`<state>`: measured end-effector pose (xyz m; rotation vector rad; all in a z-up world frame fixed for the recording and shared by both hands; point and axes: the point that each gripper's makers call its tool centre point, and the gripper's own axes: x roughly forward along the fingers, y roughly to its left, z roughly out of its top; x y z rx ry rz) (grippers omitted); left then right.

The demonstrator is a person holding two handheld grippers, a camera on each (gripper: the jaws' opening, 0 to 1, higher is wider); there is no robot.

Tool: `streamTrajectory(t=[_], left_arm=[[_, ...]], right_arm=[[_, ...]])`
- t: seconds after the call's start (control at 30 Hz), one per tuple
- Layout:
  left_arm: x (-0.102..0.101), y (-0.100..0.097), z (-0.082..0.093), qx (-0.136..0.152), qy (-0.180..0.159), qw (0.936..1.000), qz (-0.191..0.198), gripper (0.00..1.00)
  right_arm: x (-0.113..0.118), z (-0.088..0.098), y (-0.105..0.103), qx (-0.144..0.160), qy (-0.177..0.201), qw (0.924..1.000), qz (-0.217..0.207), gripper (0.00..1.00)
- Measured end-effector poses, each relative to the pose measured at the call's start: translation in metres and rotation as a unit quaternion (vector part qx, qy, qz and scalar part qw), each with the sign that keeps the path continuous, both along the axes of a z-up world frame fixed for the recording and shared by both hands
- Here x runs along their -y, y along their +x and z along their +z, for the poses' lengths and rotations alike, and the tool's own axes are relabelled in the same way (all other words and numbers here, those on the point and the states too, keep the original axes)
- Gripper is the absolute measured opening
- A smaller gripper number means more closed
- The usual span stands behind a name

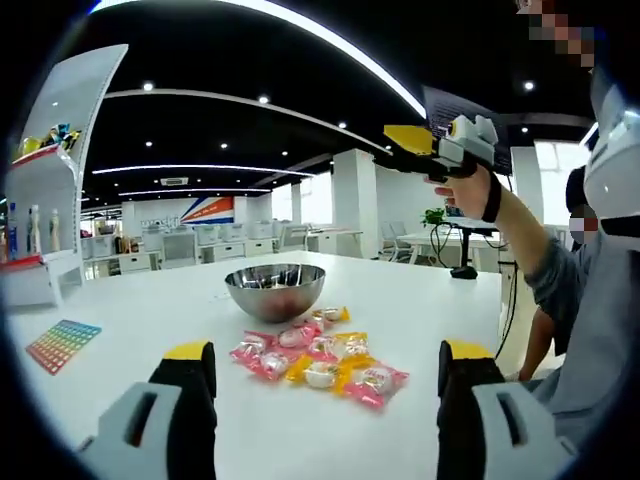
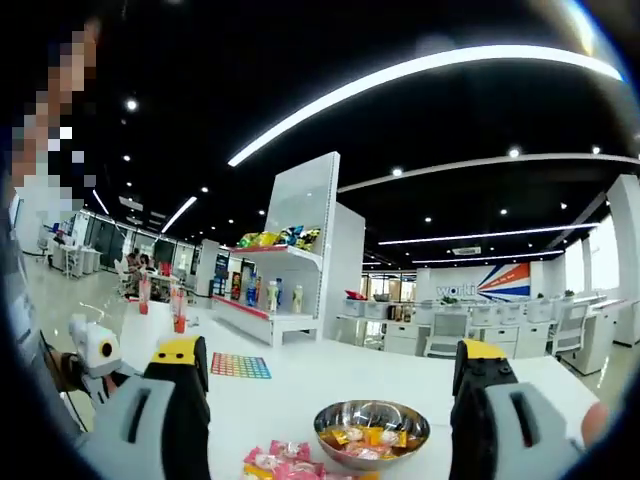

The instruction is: Pick up the marshmallows scattered on the table and place them into the bowl on the table

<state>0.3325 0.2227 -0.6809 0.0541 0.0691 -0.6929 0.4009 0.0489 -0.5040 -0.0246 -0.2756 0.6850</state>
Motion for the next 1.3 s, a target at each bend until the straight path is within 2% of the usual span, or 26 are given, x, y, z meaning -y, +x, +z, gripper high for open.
streamTrajectory(t=[0.07, 0.13, 0.4, 0.57, 0.77, 1.03, 1.3], left_arm=[[-0.001, 0.001, 0.001, 0.001, 0.000, 1.0000, 0.001, 0.91], [-0.001, 0.003, 0.001, 0.001, -0.002, 1.0000, 0.003, 0.91], [-0.001, 0.007, 0.004, 0.007, 0.006, 1.0000, 0.003, 0.91], [-0.002, 0.008, 0.006, 0.009, 0.004, 0.9999, 0.005, 0.91], [-0.006, 0.009, 0.001, 0.004, 0.008, 0.9999, 0.010, 0.92], [-0.007, 0.009, 0.000, 0.002, 0.006, 0.9999, 0.010, 0.92], [-0.005, 0.009, -0.003, 0.001, 0.008, 0.9999, 0.007, 0.92]], right_arm=[[0.001, -0.002, -0.011, 0.011, -0.003, 0.9999, 0.003, 0.97], [0.007, -0.009, -0.018, 0.016, -0.010, 0.9997, -0.012, 0.97], [0.003, -0.048, -0.030, -0.007, -0.019, 0.9998, -0.006, 0.97], [-0.004, -0.077, -0.032, -0.035, -0.039, 0.9986, -0.006, 0.97], [-0.007, -0.102, -0.029, -0.065, -0.028, 0.9975, 0.004, 0.97], [-0.006, -0.133, -0.030, -0.099, -0.038, 0.9944, 0.000, 0.97], [-0.003, -0.175, -0.034, -0.144, -0.062, 0.9877, -0.008, 0.97]])
